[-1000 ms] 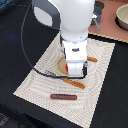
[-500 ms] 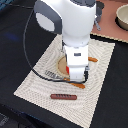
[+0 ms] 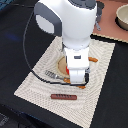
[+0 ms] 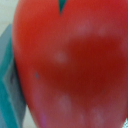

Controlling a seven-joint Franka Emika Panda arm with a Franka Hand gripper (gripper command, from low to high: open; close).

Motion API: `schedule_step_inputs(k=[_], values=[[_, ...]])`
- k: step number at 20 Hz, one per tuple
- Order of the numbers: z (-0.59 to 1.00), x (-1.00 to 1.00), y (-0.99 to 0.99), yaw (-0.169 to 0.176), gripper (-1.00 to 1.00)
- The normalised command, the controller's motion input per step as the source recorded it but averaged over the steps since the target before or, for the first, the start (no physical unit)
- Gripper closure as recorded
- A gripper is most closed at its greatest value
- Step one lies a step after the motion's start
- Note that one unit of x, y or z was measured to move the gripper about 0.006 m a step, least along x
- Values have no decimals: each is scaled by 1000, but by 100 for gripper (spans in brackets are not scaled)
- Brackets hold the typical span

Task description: Interact with the objects in diverse but meaningful ways.

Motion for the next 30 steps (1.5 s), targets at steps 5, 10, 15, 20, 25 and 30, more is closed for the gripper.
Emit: schedule_step_inputs(k=[5, 10, 15, 20, 25, 30], values=[[1000, -317, 326, 0, 100], [1000, -578, 389, 0, 100], [919, -739, 423, 0, 100], [272, -922, 365, 0, 100], [-109, -843, 191, 0, 100], [-394, -885, 83, 0, 100]])
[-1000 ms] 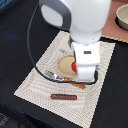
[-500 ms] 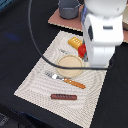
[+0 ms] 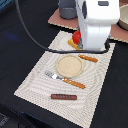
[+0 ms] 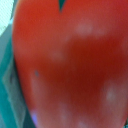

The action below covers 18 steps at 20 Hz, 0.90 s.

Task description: Interact with the objects in diverse but meaningful ways.

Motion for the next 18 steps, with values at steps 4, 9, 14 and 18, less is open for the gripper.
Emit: schedule_step_inputs(k=[4, 9, 14, 18], values=[[-476, -890, 32, 0, 100], [-499, -896, 10, 0, 100], [-222, -862, 23, 0, 100], [0, -911, 73, 0, 100]])
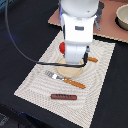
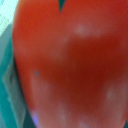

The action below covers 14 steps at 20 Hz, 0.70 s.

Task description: Interact with the objects in diverse but meaningful ways.

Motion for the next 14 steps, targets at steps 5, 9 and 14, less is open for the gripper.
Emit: schedule_step_inputs(k=[5, 9, 14], values=[[0, -992, 119, 0, 100], [-46, -983, 126, 0, 100], [-79, -917, 102, 0, 100]])
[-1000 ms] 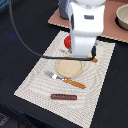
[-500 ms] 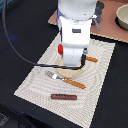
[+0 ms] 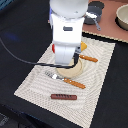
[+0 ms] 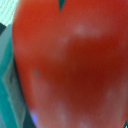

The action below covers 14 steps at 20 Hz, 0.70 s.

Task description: Interact with the objects in diverse but meaningful ways.

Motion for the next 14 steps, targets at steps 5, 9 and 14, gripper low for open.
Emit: schedule_step_inputs(k=[5, 9, 14], values=[[-179, -963, 142, 0, 100], [-194, -949, 178, 0, 100], [-221, -953, 206, 0, 100]])
